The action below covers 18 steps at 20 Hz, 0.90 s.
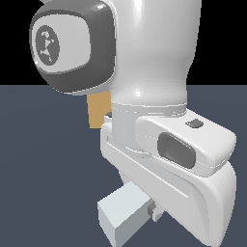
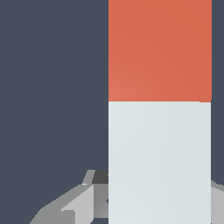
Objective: Insert the peg into the horizontal hole in a box.
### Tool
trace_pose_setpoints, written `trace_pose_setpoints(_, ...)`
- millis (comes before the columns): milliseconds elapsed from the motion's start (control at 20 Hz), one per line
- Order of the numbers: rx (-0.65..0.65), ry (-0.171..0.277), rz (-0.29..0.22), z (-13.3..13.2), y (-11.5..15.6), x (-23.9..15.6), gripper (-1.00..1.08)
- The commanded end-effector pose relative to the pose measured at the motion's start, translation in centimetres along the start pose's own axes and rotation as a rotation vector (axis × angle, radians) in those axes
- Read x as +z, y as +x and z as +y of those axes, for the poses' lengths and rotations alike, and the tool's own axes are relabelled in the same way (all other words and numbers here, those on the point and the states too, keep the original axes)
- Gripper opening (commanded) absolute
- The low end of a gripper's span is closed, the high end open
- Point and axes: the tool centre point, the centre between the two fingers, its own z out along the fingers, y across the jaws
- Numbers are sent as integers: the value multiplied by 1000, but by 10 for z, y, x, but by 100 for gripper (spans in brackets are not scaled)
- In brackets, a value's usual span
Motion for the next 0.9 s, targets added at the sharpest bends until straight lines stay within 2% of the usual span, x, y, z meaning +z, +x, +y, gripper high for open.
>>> trace_pose_setpoints(0,0,0,0,0,0,0,-100)
trace_pose_setpoints(200,-24,0,0,-4,5,-2,-100)
trace_pose_setpoints(450,-121,-1,0,-20,23,-10,-100)
trace_pose_setpoints(850,-410,-2,0,-79,65,-33,-100)
